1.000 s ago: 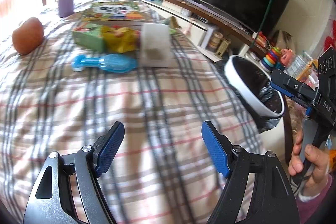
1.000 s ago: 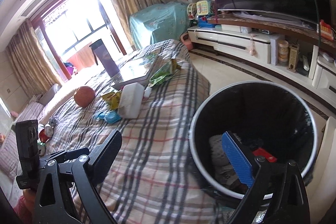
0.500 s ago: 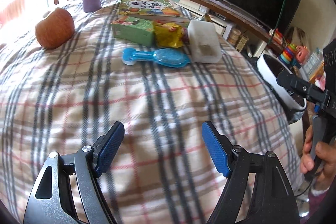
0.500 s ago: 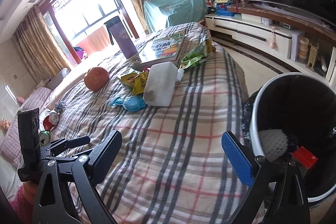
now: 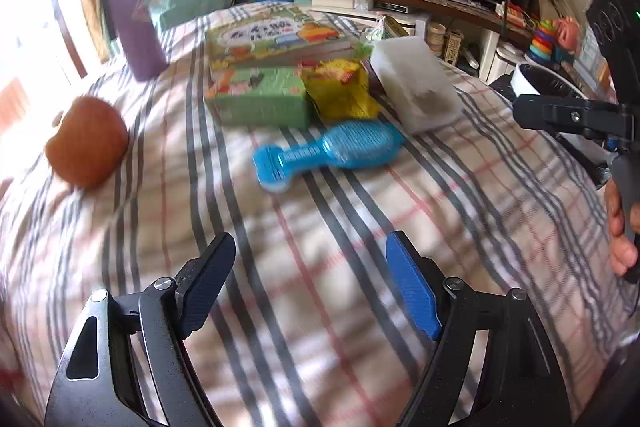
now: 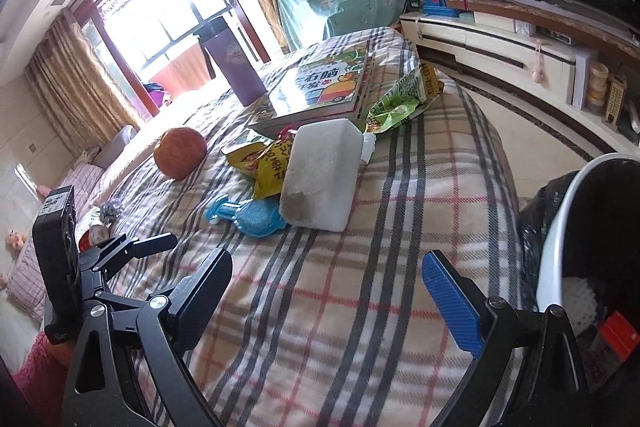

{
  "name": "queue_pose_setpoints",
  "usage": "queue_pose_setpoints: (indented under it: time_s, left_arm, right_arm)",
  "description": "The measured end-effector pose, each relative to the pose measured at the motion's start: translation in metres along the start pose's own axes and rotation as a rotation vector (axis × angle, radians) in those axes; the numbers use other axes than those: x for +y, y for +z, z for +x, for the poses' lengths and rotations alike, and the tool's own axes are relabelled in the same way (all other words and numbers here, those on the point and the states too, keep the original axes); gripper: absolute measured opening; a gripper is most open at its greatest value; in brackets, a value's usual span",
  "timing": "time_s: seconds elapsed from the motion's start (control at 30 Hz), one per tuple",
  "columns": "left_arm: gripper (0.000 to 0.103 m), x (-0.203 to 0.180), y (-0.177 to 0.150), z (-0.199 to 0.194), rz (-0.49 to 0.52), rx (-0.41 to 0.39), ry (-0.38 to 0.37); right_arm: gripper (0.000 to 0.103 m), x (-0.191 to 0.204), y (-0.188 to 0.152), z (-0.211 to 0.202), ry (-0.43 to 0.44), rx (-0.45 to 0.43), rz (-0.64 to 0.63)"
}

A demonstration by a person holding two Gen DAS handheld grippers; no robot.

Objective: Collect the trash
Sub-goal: 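Grasp the blue plastic brush with the left tool while the right tool grasps the white foam block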

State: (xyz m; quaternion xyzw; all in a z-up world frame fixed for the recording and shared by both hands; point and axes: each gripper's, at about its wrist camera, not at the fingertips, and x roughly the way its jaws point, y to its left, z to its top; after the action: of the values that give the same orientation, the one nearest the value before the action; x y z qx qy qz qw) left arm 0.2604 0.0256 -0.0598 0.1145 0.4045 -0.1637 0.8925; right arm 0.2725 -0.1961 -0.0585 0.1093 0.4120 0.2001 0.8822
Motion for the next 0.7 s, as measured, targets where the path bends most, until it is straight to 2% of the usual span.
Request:
queue_pose_setpoints:
  time_s: [0.27, 0.47, 0.53, 0.57, 0.6, 0.63, 0.7]
  left_arm:
    - [0.084, 0.005, 0.027, 0.025, 0.18, -0.018, 0.005]
    - [0.084, -0.001, 0.036, 0.039, 0.241, -0.014, -0.023]
    - [0.083, -0.004, 0.037, 0.042, 0.252, -0.017, -0.03]
    - [0.081, -0.006, 0.037, 0.042, 0.256, -0.019, -0.033]
    - [0.071, -0.008, 0.037, 0.041, 0.263, -0.02, -0.041]
    - [0.057, -0.01, 0.036, 0.04, 0.268, -0.017, -0.057]
    - [0.052, -0.015, 0.035, 0.039, 0.262, -0.008, -0.061]
  right_arm:
    - [0.094, -0.003, 0.018, 0.036, 0.017, 0.037, 0.02]
    - [0.078, -0.01, 0.025, 0.054, 0.027, 0.055, 0.048]
    - [0.064, -0.011, 0.027, 0.057, 0.048, 0.056, 0.057]
    - [0.058, -0.011, 0.028, 0.058, 0.065, 0.06, 0.057]
    - [0.047, -0.01, 0.027, 0.058, 0.079, 0.062, 0.056]
    - [0.046, -0.008, 0.026, 0.057, 0.075, 0.06, 0.052]
    - [0.044, -0.005, 0.023, 0.052, 0.054, 0.048, 0.039]
